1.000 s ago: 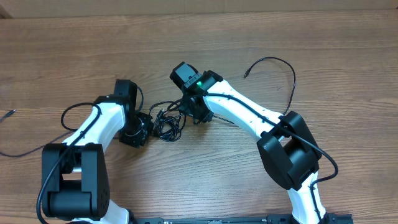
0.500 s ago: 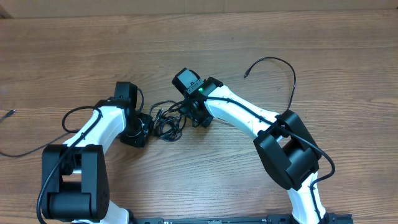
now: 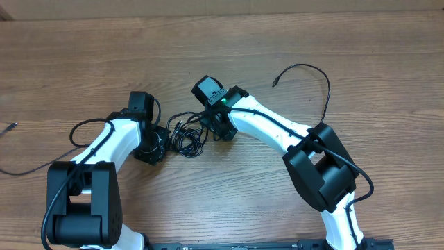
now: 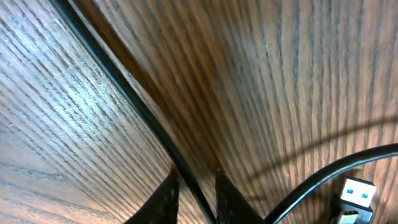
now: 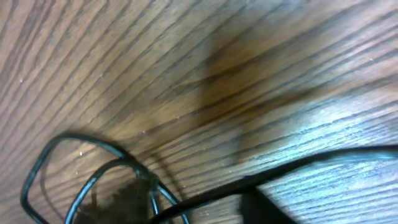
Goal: Untangle cables
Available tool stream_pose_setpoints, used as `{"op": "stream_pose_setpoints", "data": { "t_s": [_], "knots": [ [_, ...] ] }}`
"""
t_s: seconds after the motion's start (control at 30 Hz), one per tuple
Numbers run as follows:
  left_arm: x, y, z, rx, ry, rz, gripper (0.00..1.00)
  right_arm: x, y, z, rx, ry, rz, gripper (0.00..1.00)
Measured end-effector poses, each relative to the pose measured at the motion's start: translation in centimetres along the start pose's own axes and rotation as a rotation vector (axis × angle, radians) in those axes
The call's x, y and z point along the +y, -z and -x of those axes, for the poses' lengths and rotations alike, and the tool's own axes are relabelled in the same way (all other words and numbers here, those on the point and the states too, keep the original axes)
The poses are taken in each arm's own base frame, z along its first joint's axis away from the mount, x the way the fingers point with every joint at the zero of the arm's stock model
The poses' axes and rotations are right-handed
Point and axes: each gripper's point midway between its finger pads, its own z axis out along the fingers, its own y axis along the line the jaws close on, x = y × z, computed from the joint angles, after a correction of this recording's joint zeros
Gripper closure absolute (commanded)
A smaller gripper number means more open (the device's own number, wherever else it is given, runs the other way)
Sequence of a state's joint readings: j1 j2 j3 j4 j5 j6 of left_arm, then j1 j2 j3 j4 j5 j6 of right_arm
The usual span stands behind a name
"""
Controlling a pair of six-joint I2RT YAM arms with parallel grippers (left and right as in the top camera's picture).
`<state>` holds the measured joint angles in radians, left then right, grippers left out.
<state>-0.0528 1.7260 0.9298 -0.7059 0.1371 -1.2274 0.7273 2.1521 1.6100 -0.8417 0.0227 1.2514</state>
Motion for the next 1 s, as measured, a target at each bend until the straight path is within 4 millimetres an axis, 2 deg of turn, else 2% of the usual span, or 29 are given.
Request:
{"op": "stream_pose_setpoints", "data": {
  "t_s": [0.1,0.2,0.27,0.33,0.4,0.43,0.53,0.6,0.77,1.0],
  "knots": [
    [0.0,0.0,0.0,0.0,-0.005,0.0,0.81,-0.9,-0.1,-0.1,0.0,-0.013,-0.034,0.83],
    [0.0,0.0,0.0,0.0,-0.011,0.0,0.83,-1.6,-0.1,0.0,-0.006,-0.021,-0.063,0.87],
    [0.0,0.0,0.0,0.0,-0.018,0.0,0.85,-1.9,-0.1,0.2,-0.019,-0.026,-0.074,0.85],
    [0.0,0.0,0.0,0.0,-0.025,0.0,0.86,-2.2,-0.1,0.4,-0.027,-0.028,-0.088,0.73],
    [0.1,0.0,0.0,0.001,-0.028,0.001,0.86,-2.5,-0.1,0.8,-0.036,-0.04,-0.097,0.54],
    [0.1,0.0,0.0,0.001,-0.03,0.001,0.86,-2.6,-0.1,0.9,-0.036,-0.044,-0.099,0.48],
    [0.0,0.0,0.0,0.001,-0.034,0.001,0.84,-2.6,-0.1,0.8,-0.006,-0.055,-0.091,0.36],
    [0.0,0.0,0.0,0.0,-0.041,0.0,0.85,-2.1,-0.2,0.5,0.025,-0.061,-0.066,0.34],
    [0.0,0.0,0.0,0.001,-0.049,0.0,0.85,-0.2,-0.2,-0.4,0.084,-0.081,0.013,0.39],
    [0.1,0.0,0.0,0.001,-0.052,0.001,0.85,-0.2,-0.3,-0.9,0.114,-0.235,0.009,0.39]
  ]
}}
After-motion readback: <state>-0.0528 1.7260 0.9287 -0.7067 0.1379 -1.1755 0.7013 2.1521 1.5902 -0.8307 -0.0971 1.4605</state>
